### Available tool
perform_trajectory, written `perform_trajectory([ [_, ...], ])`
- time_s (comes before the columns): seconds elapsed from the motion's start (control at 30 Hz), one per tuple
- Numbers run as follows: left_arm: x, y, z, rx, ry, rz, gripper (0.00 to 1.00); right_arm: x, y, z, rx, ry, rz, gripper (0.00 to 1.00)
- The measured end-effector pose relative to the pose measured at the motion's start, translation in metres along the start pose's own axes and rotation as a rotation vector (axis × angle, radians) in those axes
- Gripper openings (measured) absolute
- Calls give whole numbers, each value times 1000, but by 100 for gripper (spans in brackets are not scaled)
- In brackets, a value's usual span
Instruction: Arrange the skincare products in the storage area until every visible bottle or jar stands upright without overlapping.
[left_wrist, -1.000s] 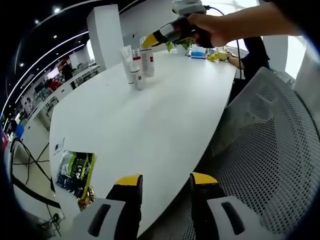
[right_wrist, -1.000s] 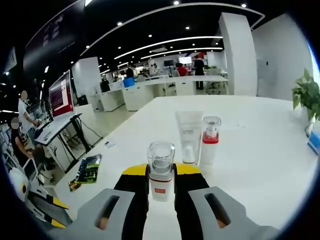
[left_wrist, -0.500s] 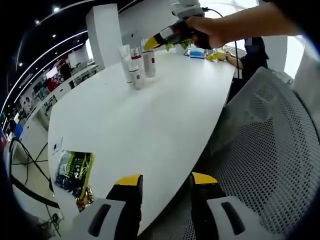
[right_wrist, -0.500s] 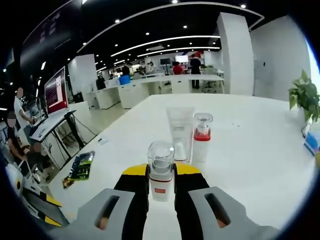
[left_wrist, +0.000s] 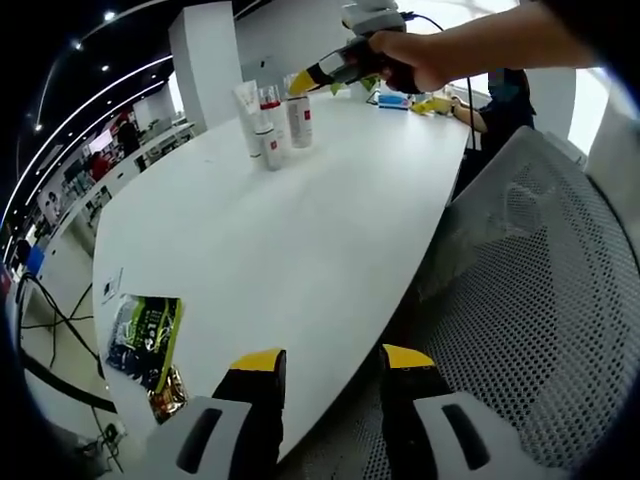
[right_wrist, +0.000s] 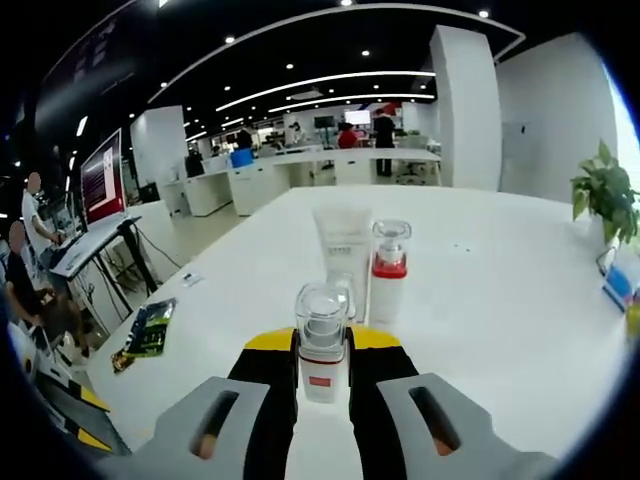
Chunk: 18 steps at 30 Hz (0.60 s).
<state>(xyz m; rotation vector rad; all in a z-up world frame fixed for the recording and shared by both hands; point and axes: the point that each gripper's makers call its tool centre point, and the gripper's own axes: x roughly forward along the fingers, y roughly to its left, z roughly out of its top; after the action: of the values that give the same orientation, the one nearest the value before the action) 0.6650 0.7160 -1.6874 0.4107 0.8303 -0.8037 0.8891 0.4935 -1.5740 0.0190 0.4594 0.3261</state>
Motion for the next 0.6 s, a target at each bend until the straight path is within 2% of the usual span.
perform_trajectory([
  [0.6,6,-6,-12,-11,63,-35,38,17,-28,-8,-42,21,-44,16],
])
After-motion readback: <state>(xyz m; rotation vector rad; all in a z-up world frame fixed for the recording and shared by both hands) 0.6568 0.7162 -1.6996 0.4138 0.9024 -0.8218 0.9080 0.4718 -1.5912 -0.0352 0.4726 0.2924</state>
